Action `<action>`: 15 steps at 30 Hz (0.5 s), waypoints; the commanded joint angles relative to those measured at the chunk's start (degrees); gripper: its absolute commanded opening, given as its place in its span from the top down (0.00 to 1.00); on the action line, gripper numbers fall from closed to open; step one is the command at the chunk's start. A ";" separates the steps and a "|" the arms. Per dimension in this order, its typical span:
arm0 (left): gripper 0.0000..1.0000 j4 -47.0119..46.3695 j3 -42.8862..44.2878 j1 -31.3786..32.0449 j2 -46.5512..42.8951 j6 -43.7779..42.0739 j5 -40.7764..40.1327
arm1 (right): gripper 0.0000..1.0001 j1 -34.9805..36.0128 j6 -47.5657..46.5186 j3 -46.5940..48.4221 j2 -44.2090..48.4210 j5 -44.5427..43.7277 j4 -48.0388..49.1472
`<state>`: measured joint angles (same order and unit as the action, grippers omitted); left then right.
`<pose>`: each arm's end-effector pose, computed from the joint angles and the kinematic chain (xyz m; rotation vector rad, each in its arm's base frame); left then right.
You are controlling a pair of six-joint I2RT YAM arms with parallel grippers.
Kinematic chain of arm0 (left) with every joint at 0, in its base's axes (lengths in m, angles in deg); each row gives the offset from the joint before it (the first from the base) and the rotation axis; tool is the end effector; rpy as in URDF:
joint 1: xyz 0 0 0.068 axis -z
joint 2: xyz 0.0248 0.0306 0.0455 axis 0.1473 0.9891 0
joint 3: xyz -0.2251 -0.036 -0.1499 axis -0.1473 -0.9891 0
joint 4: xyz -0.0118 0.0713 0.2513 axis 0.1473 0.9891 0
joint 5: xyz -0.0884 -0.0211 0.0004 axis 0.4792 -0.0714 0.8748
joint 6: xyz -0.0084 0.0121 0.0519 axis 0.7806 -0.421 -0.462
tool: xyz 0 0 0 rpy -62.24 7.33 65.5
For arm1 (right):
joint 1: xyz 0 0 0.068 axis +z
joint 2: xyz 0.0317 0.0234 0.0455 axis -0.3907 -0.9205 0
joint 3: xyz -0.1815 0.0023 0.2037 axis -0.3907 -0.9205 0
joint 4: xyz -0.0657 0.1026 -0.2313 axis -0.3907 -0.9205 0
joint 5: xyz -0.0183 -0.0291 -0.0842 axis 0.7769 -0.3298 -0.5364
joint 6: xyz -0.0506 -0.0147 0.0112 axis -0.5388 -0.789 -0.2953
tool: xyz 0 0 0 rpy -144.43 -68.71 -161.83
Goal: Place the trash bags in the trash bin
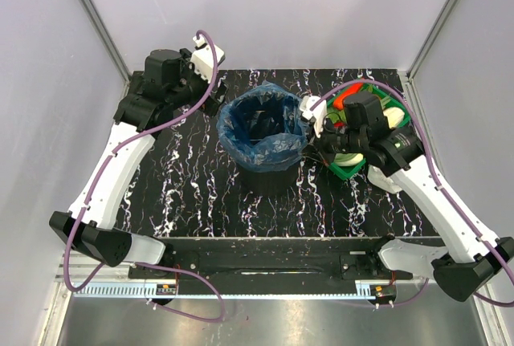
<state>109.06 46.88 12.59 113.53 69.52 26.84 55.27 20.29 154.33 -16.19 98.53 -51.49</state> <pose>0.2690 -0.1097 0.4470 0.7864 1.8393 -0.1823 0.1853 0.1374 0.3997 -1.2512 1.7823 0.6480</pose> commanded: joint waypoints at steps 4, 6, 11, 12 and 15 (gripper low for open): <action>0.01 -2.24 0.29 -0.23 -0.10 -0.33 0.19 | 1.00 0.51 -1.65 2.18 4.18 -2.65 -2.56; 0.01 -2.15 0.37 -0.23 -0.01 -0.42 -0.07 | 1.00 0.51 -2.00 1.83 5.06 -2.91 -3.44; 0.01 -1.71 0.55 -0.23 0.25 -0.42 -0.34 | 1.00 0.51 -2.35 -2.55 7.17 -2.83 -3.97; 0.01 -1.63 0.64 -0.23 0.25 -0.51 -0.25 | 1.00 0.51 -2.26 -3.52 7.52 -2.82 -3.71; 0.01 -1.54 0.64 -0.23 0.43 -0.33 -0.42 | 1.00 0.51 -2.26 -6.25 8.23 -3.26 -3.09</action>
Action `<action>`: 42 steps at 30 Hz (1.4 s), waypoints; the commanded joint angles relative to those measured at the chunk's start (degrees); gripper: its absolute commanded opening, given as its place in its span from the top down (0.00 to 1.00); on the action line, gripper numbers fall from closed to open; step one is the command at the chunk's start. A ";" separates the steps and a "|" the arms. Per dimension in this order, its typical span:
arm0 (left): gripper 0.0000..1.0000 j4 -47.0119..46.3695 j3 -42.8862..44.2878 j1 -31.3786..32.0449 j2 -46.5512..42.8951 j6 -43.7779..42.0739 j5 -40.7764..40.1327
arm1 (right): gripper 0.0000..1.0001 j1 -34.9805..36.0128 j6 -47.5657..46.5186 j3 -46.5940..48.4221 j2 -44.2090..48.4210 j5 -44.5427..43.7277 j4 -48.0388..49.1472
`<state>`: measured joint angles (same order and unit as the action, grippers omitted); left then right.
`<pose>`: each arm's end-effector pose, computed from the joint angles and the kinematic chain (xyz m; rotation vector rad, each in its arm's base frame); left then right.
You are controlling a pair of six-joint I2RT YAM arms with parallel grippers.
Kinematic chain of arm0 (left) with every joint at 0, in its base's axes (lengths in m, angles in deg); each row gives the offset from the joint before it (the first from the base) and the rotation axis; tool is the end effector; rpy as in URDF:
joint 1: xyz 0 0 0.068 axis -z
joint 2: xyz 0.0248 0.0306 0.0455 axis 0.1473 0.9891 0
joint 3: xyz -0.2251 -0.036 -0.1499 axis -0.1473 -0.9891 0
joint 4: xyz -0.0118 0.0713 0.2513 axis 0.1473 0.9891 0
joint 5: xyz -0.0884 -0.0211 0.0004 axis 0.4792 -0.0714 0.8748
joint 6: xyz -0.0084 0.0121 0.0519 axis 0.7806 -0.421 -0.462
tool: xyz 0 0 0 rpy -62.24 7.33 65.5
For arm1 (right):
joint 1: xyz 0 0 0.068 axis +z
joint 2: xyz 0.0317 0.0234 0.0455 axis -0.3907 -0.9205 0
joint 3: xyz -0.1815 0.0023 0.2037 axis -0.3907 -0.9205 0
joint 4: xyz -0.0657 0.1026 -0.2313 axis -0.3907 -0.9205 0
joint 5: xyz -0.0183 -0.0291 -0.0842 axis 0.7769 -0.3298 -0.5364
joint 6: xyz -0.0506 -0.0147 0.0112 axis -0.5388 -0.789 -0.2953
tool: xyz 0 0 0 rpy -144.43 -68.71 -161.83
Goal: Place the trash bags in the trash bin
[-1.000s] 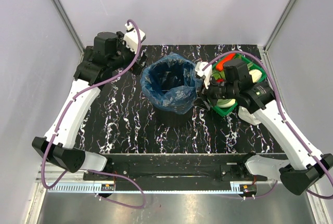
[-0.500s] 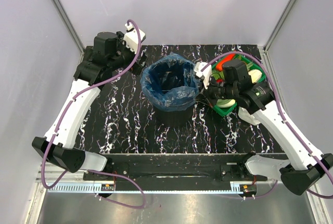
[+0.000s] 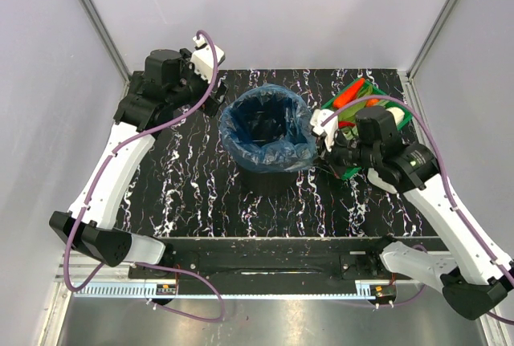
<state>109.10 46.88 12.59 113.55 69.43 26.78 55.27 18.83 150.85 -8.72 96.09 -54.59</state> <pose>0.2691 -0.1097 0.4468 0.7875 1.8399 -0.1804 0.1548 0.1165 0.4007 -1.2500 1.7668 0.5844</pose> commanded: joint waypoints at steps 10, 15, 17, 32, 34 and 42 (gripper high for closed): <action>0.01 -0.79 -0.06 -0.23 0.93 0.02 0.87 | 1.00 0.51 -0.54 -8.66 2.16 -3.54 2.99; 0.01 -1.05 -1.38 -0.23 0.85 -0.24 2.54 | 0.98 0.42 0.52 -11.22 0.85 -4.68 6.51; 0.01 -1.32 -2.00 -0.23 0.50 -0.42 3.24 | 0.96 0.51 1.04 -11.92 0.05 -4.68 8.00; 0.01 -3.78 -5.95 -0.23 -1.88 -1.12 5.53 | 0.53 0.51 0.87 -9.29 -8.65 -2.75 13.02; 0.01 -3.78 -5.95 -0.23 -2.23 -0.95 5.79 | 0.50 0.51 0.52 -8.85 -9.35 -3.18 13.19; 0.01 -6.06 -5.34 -0.40 -4.51 0.72 5.44 | 0.29 0.51 -1.50 -3.76 -6.90 -6.87 7.58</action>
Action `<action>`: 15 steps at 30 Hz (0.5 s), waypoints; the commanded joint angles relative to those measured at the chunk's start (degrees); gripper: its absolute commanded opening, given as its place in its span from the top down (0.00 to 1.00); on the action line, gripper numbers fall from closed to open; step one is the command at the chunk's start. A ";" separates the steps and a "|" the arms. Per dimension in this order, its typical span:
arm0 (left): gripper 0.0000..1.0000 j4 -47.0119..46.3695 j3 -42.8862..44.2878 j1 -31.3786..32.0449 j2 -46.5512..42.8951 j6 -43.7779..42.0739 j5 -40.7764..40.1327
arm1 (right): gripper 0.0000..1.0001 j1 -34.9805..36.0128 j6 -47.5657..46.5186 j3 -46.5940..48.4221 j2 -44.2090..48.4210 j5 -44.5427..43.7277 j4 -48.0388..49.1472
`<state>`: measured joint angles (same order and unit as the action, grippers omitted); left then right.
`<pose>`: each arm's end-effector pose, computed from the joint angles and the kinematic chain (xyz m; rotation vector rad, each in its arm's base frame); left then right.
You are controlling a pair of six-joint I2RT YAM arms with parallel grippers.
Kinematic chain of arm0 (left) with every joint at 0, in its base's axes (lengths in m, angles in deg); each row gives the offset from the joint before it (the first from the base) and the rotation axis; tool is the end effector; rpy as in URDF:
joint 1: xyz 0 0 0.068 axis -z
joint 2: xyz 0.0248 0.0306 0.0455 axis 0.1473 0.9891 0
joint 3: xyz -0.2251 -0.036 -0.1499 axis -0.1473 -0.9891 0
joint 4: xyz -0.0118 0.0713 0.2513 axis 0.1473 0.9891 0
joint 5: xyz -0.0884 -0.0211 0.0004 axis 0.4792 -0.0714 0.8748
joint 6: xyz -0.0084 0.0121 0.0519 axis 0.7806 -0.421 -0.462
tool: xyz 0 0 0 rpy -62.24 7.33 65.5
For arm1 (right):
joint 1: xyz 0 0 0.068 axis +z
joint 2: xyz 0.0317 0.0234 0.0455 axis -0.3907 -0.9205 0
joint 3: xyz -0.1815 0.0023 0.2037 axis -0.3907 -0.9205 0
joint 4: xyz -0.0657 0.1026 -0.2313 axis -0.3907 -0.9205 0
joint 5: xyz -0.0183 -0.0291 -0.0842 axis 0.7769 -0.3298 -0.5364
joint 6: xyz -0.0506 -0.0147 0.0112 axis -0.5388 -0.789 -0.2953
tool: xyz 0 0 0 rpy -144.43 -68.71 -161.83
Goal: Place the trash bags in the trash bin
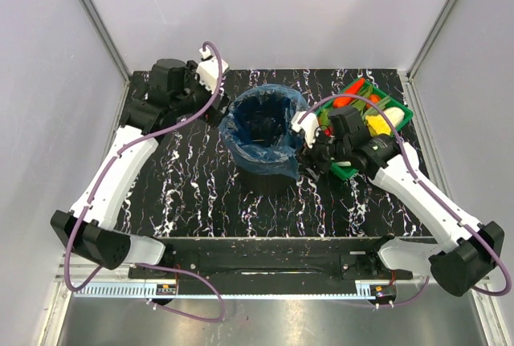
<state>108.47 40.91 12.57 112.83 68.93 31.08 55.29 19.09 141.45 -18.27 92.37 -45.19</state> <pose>0.2703 -0.1129 0.4178 0.8591 1.8921 -0.2584 0.2034 0.1448 0.3273 -1.2698 1.9562 0.5391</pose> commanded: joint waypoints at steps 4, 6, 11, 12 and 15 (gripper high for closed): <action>0.01 -6.83 1.77 -0.82 -5.72 3.15 0.08 | 0.24 0.49 -2.73 8.46 5.02 -7.10 -5.60; 0.01 -7.54 2.03 -1.52 -6.95 4.29 -0.27 | 0.18 0.49 -3.60 9.42 5.99 -10.70 -6.75; 0.01 -9.38 1.95 -4.95 -9.76 9.39 -1.06 | 0.00 -0.12 -3.96 11.10 8.01 -21.26 -5.35; 0.01 -9.73 1.69 -6.00 -10.29 10.44 -1.06 | 0.00 -0.39 -3.61 11.53 8.11 -22.49 -4.47; 0.01 -11.84 -0.59 -9.33 -11.96 13.00 -1.67 | 0.00 -2.05 -1.86 12.94 7.67 -27.59 -0.52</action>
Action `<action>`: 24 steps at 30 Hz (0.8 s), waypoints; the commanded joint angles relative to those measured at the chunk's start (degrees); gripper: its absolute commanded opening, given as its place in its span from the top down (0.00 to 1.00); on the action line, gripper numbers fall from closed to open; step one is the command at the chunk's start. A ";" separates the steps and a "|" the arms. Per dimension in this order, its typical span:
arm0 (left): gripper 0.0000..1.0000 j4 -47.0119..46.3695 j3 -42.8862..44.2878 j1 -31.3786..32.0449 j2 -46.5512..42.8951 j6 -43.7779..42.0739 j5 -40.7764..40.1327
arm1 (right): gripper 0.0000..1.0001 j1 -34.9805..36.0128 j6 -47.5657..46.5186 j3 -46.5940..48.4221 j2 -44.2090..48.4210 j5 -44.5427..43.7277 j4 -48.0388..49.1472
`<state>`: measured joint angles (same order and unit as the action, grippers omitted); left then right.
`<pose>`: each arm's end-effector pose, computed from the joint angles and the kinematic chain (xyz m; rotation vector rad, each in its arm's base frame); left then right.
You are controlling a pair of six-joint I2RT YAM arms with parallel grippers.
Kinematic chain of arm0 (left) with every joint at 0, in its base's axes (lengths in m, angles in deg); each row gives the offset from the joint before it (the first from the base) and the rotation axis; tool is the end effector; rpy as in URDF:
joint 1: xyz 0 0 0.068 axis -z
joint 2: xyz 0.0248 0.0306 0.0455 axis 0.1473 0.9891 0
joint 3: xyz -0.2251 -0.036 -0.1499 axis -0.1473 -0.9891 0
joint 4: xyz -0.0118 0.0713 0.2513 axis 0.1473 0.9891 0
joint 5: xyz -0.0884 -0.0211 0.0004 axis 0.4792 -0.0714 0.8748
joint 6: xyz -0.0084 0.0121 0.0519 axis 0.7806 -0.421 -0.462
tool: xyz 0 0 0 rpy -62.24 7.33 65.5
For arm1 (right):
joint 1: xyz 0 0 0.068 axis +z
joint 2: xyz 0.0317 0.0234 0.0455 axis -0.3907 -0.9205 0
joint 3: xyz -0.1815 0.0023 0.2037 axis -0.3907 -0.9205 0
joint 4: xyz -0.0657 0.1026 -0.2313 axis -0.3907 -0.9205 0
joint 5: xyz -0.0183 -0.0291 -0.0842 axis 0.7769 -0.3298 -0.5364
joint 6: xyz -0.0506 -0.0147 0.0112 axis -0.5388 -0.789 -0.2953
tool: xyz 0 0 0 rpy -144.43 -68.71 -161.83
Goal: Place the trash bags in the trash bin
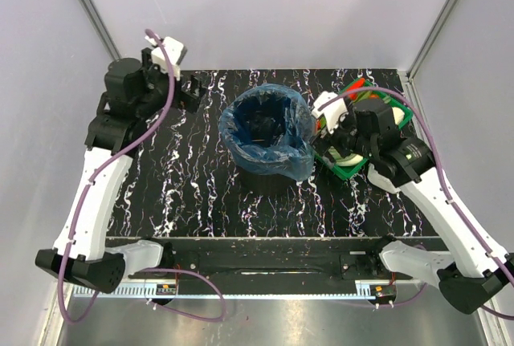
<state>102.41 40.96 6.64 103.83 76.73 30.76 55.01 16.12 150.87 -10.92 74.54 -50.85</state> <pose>0.2347 -0.0718 0.4679 0.5845 1.7235 -0.2474 0.1772 0.1144 0.3976 -1.1039 1.8491 0.1455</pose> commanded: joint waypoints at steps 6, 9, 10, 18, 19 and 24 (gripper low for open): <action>0.01 -11.49 -6.70 -9.22 -4.81 9.85 -1.44 | 0.00 -11.08 7.97 6.85 -2.83 -12.39 15.34; 0.01 -14.84 -9.52 -10.72 -4.46 11.26 -0.82 | 0.00 -15.38 11.56 9.85 -6.34 -12.58 17.80; 0.01 -15.54 -10.04 -11.15 -4.28 11.26 -0.73 | 0.00 -16.53 12.54 11.33 -7.66 -11.53 18.24; 0.01 -19.15 -10.22 -14.85 -2.17 11.88 -0.03 | 0.00 -21.29 16.76 13.72 -13.56 -11.07 24.30; 0.01 -19.33 -10.23 -14.85 -2.08 11.88 -0.20 | 0.00 -21.37 16.59 13.37 -13.65 -11.69 25.70; 0.01 -22.49 -12.94 -14.94 -2.35 10.65 -1.43 | 0.00 -21.29 17.82 14.07 -15.41 -15.03 27.65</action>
<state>86.15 29.92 -8.05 101.84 87.55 30.34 33.85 31.64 162.83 -25.79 63.08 -29.04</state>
